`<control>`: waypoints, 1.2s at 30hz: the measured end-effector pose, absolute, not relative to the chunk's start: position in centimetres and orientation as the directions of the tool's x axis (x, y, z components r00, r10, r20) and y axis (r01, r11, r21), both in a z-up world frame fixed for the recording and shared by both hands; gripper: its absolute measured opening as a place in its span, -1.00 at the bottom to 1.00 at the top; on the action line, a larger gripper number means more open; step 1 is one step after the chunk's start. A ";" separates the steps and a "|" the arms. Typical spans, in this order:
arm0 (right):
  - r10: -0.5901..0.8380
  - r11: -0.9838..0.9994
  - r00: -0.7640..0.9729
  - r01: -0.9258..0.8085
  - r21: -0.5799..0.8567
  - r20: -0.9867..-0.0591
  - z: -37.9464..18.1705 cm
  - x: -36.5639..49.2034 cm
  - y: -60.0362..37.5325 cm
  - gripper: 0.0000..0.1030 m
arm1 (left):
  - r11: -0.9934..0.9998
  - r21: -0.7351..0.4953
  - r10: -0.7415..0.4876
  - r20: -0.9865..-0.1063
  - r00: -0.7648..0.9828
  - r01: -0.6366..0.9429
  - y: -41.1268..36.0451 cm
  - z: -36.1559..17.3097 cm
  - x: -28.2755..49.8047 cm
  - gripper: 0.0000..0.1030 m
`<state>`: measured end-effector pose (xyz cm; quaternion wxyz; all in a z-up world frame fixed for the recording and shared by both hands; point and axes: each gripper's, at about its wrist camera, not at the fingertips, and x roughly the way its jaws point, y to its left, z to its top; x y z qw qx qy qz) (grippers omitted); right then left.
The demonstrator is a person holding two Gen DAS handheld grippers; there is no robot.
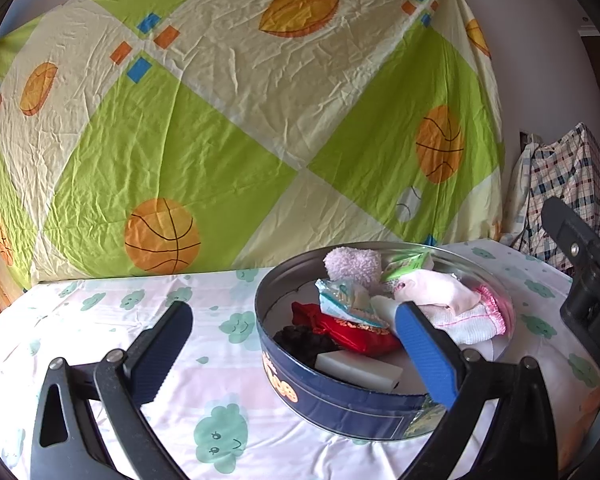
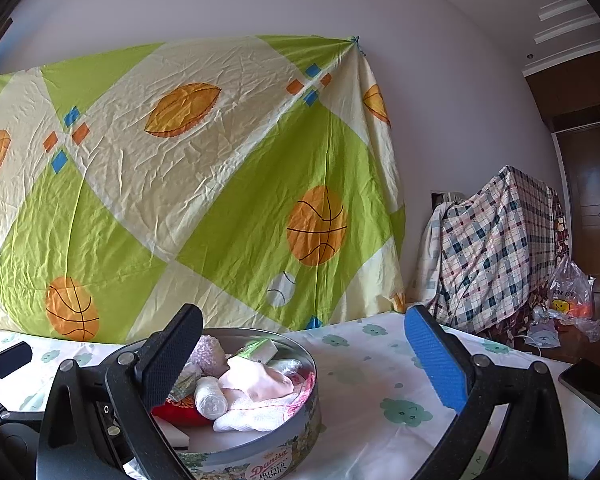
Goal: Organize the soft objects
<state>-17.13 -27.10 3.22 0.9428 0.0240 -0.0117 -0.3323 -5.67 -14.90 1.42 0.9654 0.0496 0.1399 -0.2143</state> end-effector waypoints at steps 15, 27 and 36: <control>-0.631 0.775 0.776 0.630 0.054 0.002 3.1 -17.2 -27.3 0.99 | 0.906 0.028 -0.396 -0.301 0.868 0.423 -14.8 1.4 -5.5 0.99; -0.630 0.776 0.777 0.629 0.053 0.002 3.1 -17.2 -27.3 0.99 | 0.904 0.025 -0.401 -0.305 0.864 0.428 -14.8 1.3 -5.3 1.00; -0.630 0.776 0.777 0.629 0.053 0.002 3.2 -17.1 -27.3 0.99 | 0.906 0.025 -0.395 -0.311 0.864 0.423 -14.8 1.3 -5.2 1.00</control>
